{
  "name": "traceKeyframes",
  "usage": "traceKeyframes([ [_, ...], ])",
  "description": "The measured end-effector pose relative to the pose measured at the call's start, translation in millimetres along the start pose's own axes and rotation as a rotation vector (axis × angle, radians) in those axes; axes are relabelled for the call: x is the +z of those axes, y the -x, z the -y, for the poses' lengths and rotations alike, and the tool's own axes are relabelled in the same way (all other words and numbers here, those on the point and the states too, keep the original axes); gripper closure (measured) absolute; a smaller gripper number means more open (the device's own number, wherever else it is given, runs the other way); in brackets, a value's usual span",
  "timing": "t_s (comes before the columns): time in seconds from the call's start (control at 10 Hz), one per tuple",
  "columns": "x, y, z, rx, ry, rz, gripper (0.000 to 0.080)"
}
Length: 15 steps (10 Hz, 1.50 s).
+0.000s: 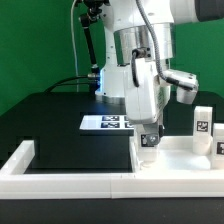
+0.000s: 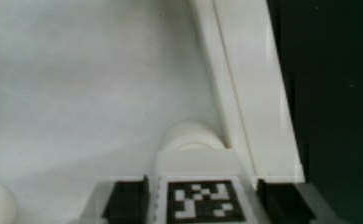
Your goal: Assemble square table
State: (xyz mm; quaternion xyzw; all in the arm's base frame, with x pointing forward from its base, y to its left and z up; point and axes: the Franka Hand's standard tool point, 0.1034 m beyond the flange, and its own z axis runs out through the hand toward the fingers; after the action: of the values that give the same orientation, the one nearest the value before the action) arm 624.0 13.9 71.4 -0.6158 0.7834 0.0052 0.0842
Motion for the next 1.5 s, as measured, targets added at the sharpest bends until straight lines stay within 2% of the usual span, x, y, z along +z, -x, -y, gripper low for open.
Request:
traceKeyframes([
  [0.1, -0.7, 0.3, -0.2, -0.093, 0.001, -0.004, 0.0429],
  [0.3, -5.3, 1.4, 0.1, -0.421, 0.015, -0.024, 0.0176],
  [0.4, -7.6, 3.8, 0.6, -0.565, 0.021, -0.042, 0.0176],
  [0.6, -6.0, 1.6, 0.6, -0.678, 0.024, -0.044, 0.0152],
  [0.8, -6.1, 1.2, 0.7, -0.809, 0.027, -0.043, 0.0151],
  [1.0, -11.7, -1.3, 7.5, -1.111, 0.029, -0.069, 0.0151],
  [1.2, -9.8, -1.4, 6.2, -1.068, 0.029, -0.066, 0.0151],
  [1.4, -9.4, -1.6, 6.0, -1.065, 0.029, -0.065, 0.0422],
  [1.5, -8.9, -4.2, 2.9, -0.983, 0.040, -0.060, 0.0501],
])
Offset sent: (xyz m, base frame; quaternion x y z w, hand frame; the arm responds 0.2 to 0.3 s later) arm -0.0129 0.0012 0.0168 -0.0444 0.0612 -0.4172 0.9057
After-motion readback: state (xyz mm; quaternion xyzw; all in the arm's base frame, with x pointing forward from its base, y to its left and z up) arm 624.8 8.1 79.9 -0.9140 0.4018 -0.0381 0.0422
